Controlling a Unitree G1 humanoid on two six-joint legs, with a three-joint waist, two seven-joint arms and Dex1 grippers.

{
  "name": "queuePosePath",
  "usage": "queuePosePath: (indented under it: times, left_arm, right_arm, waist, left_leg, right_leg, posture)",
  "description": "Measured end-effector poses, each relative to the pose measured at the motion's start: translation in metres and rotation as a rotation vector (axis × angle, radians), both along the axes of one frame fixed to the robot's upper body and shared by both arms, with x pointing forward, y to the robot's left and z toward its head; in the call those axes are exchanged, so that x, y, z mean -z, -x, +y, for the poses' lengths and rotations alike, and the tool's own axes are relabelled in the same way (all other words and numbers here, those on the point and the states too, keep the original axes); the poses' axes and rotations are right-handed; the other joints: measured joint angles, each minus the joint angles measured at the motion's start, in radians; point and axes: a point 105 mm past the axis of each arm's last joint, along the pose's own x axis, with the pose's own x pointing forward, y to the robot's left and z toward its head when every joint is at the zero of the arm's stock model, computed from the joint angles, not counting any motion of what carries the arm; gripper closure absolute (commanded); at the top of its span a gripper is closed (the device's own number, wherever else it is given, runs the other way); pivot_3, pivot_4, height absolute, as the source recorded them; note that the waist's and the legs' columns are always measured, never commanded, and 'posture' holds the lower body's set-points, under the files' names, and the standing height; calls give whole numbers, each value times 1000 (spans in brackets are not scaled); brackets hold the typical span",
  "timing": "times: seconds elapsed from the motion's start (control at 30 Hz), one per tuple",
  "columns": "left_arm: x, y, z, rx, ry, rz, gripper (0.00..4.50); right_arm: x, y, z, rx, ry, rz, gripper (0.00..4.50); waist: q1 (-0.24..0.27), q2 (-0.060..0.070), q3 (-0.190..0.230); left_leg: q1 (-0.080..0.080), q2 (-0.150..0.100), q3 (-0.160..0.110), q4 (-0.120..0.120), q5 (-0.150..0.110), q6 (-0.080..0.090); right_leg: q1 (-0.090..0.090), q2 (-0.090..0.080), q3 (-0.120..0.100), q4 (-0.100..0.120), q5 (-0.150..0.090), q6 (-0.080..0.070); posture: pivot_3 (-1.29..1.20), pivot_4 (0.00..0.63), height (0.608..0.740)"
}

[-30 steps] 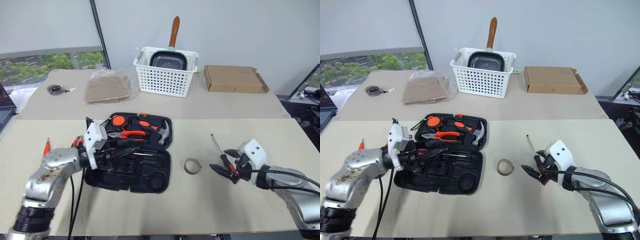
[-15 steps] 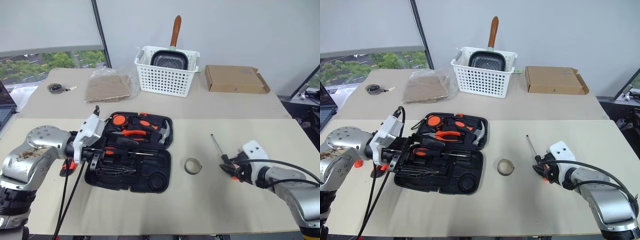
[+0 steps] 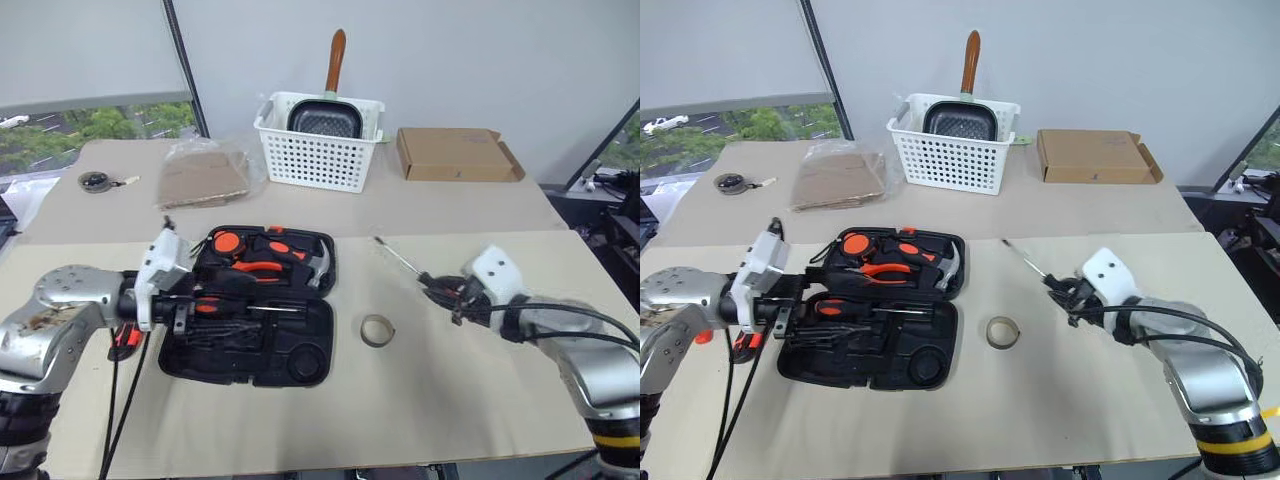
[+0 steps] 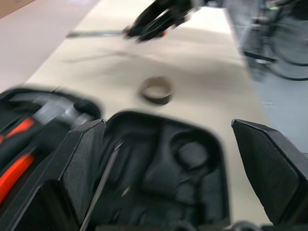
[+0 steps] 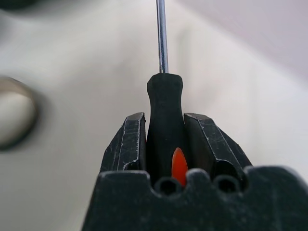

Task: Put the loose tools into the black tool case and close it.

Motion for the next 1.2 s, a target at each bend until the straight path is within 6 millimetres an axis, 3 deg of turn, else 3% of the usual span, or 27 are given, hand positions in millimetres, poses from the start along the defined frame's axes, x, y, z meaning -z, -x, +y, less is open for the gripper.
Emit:
queuePosePath:
  times: [0.17, 0.33, 0.5, 0.77, 1.2]
  left_arm:
    - [0, 3, 36, -159, 1, 4, 0]
    - [5, 18, 64, -281, -17, 26, 0]
    - [2, 35, 74, -335, -32, 13, 0]
    - [4, 46, 77, -368, -15, 29, 0]
    - [9, 49, 85, -390, -6, 61, 0]
  right_arm:
    - [-21, 7, 68, -347, -11, -40, 3575]
    - [-17, 7, 109, -514, 14, 2, 3575]
    - [-5, 9, 141, -601, 34, 49, 3575]
    - [23, 11, 160, -623, 93, 133, 3575]
    - [28, 8, 170, -636, 136, 119, 3575]
  waist:
    - [-8, -1, 1]
    - [-5, -2, 1]
    - [-1, -2, 1]
    - [-3, -2, 1]
    - [-8, -3, 0]
  left_leg:
    - [0, 0, 0, 0, 0, 0]
    - [0, -1, 1, 1, 1, -1]
    - [0, -1, 1, 1, 1, -2]
    - [1, -1, 1, 1, -1, -11]
    - [9, 2, 0, 0, -2, -13]
  right_leg:
    - [0, -1, 0, 1, 0, 0]
    - [-1, -3, 0, 1, 0, -1]
    - [-1, -4, -1, 1, 0, -2]
    - [-2, -4, -1, 8, -1, -4]
    - [-1, -2, -1, 17, -5, -10]
  posture:
    - [0, 150, 700]
    - [0, 150, 700]
    - [0, 150, 700]
    - [0, 150, 700]
    - [0, 150, 700]
